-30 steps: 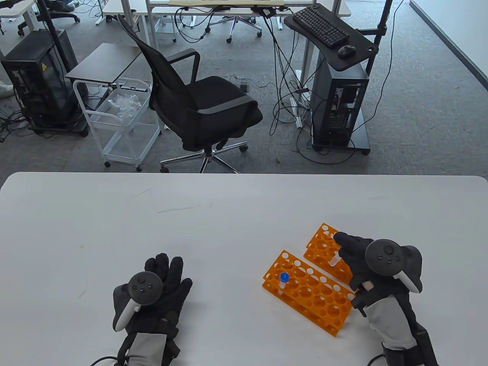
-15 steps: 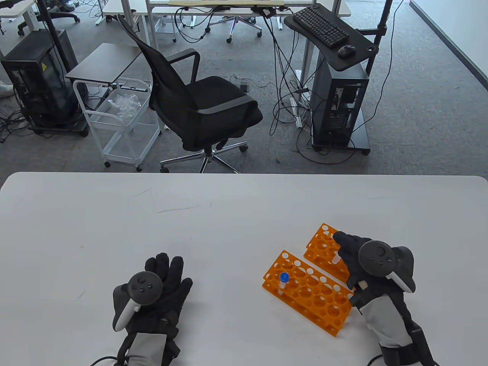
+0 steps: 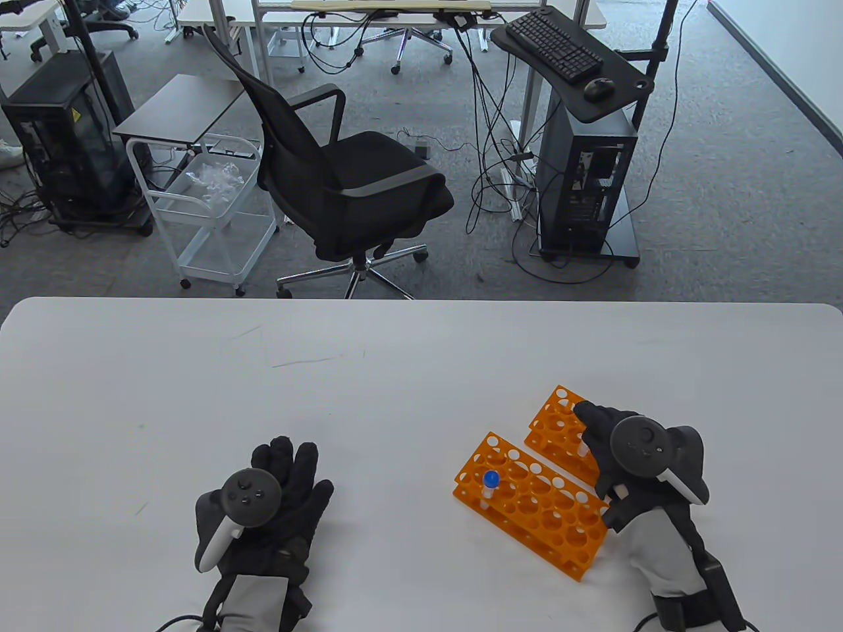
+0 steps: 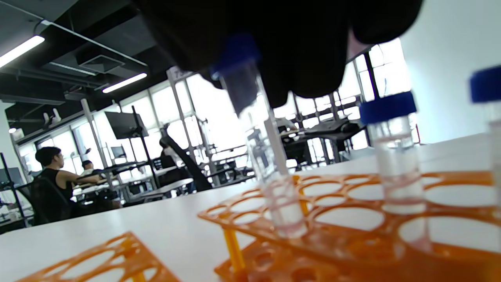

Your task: Transfer 4 test tubes between racks (Right hand only)

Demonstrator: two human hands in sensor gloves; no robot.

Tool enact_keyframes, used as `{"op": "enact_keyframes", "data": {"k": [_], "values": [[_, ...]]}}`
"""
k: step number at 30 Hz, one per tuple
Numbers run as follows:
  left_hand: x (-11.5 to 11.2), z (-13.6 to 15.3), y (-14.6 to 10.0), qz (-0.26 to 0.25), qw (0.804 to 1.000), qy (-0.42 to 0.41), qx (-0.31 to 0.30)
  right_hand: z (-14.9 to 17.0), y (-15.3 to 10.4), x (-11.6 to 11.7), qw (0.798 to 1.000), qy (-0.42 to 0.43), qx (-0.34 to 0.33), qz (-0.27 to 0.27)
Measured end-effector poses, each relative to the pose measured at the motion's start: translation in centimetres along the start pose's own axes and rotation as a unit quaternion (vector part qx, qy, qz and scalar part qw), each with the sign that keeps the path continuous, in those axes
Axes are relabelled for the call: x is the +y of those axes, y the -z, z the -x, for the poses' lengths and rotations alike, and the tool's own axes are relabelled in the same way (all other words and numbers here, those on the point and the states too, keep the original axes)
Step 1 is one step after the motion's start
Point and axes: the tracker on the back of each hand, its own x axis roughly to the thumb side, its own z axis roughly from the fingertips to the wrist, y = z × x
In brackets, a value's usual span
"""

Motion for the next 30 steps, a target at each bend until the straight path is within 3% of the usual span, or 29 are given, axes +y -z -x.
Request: {"op": "enact_keyframes", "data": {"k": [30], "values": [[-0.1,-0.1,0.0,0.003,1.0,0.0,0.0,-0.2,0.3,2.3,0.996,-0.081,-0.004,-0.024]]}}
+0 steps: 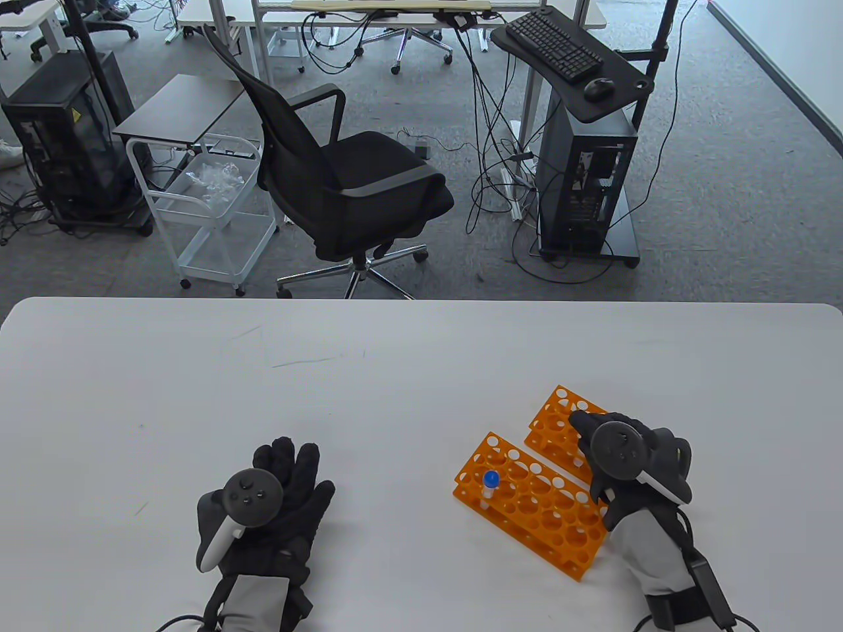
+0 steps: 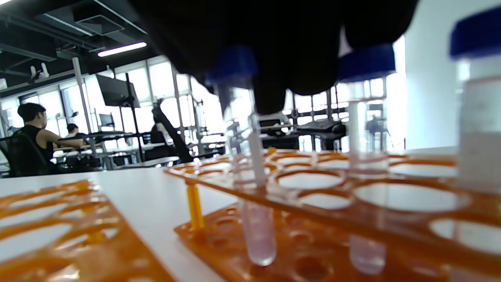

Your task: Transfer 4 test tubes between racks (Right hand only)

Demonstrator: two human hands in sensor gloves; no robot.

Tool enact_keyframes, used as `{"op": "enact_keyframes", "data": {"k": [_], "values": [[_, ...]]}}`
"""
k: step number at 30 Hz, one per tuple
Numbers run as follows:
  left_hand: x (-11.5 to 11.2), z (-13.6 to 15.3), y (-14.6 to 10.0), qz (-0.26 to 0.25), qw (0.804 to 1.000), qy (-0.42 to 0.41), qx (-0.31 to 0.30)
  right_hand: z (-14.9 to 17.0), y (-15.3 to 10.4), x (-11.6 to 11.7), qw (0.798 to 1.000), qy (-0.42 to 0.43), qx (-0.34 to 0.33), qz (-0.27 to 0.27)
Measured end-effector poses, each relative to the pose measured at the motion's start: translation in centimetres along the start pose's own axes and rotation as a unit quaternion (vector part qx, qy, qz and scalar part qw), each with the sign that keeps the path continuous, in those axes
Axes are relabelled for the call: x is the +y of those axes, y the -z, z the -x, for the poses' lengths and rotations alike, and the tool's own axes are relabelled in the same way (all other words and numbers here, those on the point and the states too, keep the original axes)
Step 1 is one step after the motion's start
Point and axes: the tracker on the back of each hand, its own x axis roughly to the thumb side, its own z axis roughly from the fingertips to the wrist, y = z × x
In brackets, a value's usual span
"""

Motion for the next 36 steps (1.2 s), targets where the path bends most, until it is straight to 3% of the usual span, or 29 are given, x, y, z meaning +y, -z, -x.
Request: {"op": "enact_keyframes", "data": {"k": [36], "values": [[0.03,-0.02,0.0,-0.001,1.0,0.001,-0.001,-0.1,-0.05,0.0,1.0,-0.005,0.002,-0.001]]}}
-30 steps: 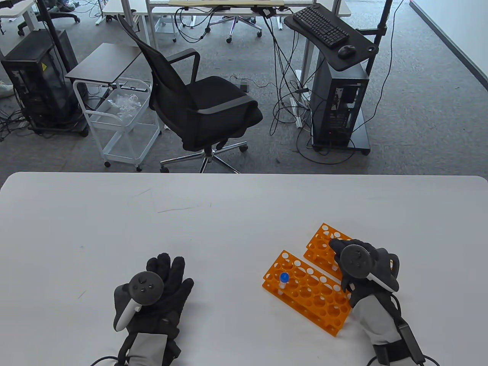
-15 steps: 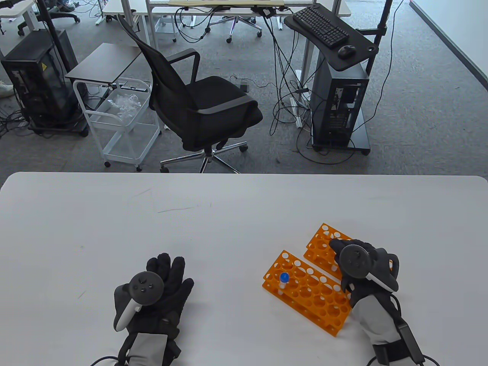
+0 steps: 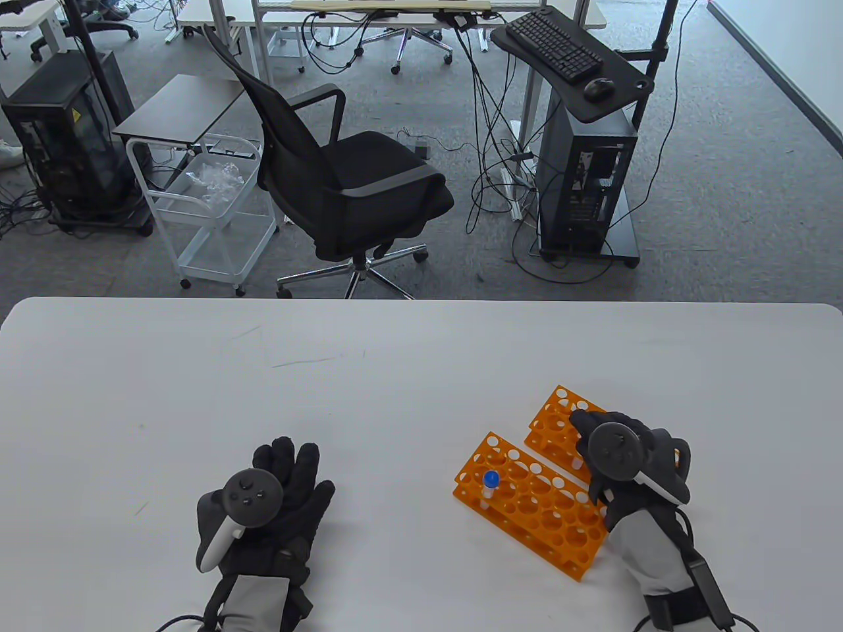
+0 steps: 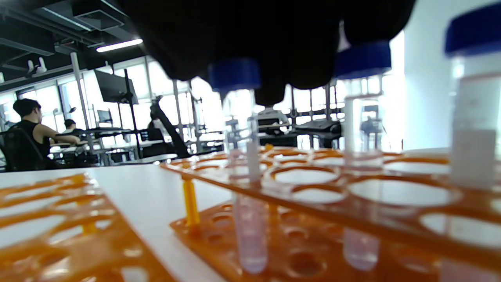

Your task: Transfer 4 test tubes between racks (Right hand only)

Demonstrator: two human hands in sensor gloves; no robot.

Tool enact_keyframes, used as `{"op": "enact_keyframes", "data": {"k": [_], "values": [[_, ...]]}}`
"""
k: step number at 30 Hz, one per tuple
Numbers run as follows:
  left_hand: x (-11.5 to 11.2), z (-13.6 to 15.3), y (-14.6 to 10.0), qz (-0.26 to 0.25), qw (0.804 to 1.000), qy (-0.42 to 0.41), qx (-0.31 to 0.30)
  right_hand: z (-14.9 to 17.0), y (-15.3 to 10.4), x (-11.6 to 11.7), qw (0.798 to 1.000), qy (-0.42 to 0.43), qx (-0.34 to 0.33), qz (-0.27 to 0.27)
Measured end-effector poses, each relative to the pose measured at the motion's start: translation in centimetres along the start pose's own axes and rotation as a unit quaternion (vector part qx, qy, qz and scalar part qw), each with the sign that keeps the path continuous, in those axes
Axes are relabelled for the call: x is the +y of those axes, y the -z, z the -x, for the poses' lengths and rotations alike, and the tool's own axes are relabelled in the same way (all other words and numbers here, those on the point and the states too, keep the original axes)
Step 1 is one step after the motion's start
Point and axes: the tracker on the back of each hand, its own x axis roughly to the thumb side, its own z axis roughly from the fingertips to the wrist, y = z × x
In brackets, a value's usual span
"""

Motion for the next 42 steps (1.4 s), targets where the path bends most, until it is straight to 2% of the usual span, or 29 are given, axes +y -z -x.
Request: {"op": "enact_keyframes", "data": {"k": [12,22,31,42], "values": [[0.0,0.0,0.0,0.0,1.0,0.0,-0.001,-0.9,-0.4,-2.1,0.999,0.023,-0.013,0.038],[0.0,0.0,0.1,0.0,1.0,0.0,-0.002,-3.8,-0.9,-3.2,0.994,0.067,-0.066,0.05],[0.0,0.0,0.1,-0.001,1.0,-0.001,-0.002,-6.7,-1.3,-2.9,0.988,0.093,-0.118,0.038],[0.0,0.0,0.0,-0.002,1.0,-0.003,-0.002,-9.9,-1.7,-1.0,0.983,0.076,-0.165,0.011]]}}
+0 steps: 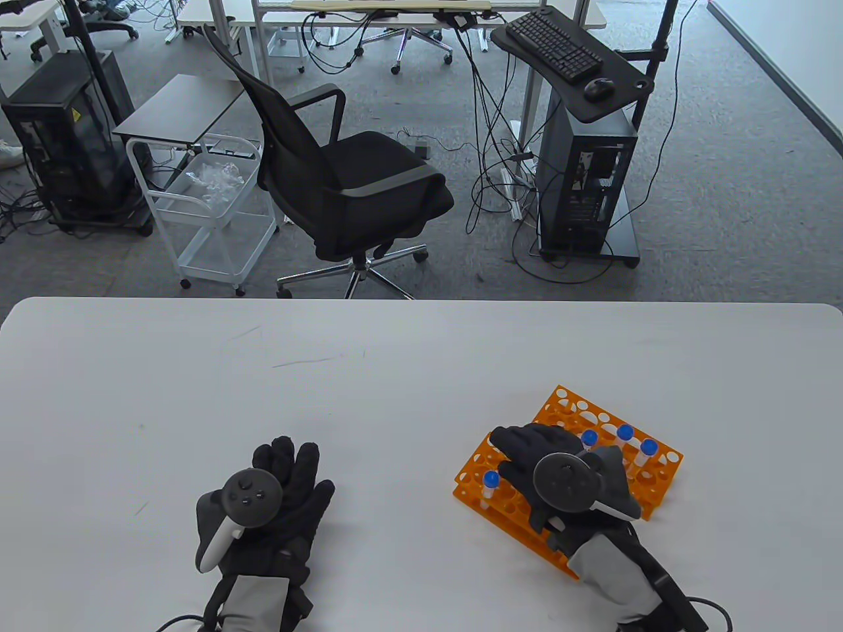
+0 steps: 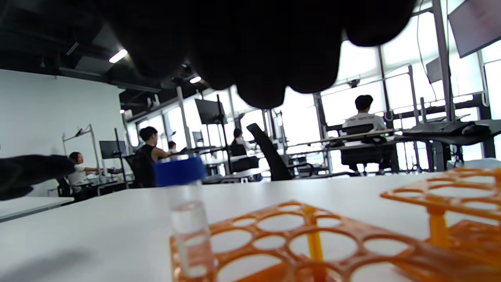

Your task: Transfer 4 test tubes between racks (Right hand only)

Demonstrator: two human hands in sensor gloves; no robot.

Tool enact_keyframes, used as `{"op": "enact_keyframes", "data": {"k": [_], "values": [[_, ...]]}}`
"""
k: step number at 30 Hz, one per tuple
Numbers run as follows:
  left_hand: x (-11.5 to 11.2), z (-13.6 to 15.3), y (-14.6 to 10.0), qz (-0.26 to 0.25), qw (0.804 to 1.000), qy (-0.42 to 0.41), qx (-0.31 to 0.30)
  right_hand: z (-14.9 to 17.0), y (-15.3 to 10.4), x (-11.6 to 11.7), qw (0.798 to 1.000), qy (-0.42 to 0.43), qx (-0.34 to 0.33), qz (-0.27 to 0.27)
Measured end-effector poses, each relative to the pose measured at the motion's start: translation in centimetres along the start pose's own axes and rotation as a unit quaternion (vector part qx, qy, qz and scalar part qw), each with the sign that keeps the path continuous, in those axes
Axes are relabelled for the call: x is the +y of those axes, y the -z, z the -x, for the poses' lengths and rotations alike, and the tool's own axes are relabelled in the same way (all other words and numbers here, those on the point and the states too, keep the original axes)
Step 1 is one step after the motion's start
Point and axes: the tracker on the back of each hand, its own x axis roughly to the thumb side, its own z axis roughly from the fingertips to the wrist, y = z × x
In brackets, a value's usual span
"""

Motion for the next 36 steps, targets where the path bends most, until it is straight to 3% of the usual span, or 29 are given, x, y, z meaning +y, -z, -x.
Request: {"op": "enact_keyframes", "data": {"k": [14,36], "values": [[0.0,0.0,0.0,0.0,1.0,0.0,0.001,-1.5,0.3,1.8,0.999,-0.023,-0.019,-0.039],[0.1,0.0,0.0,0.0,1.0,-0.001,0.001,-1.5,0.4,2.8,0.997,-0.033,-0.019,-0.064]]}}
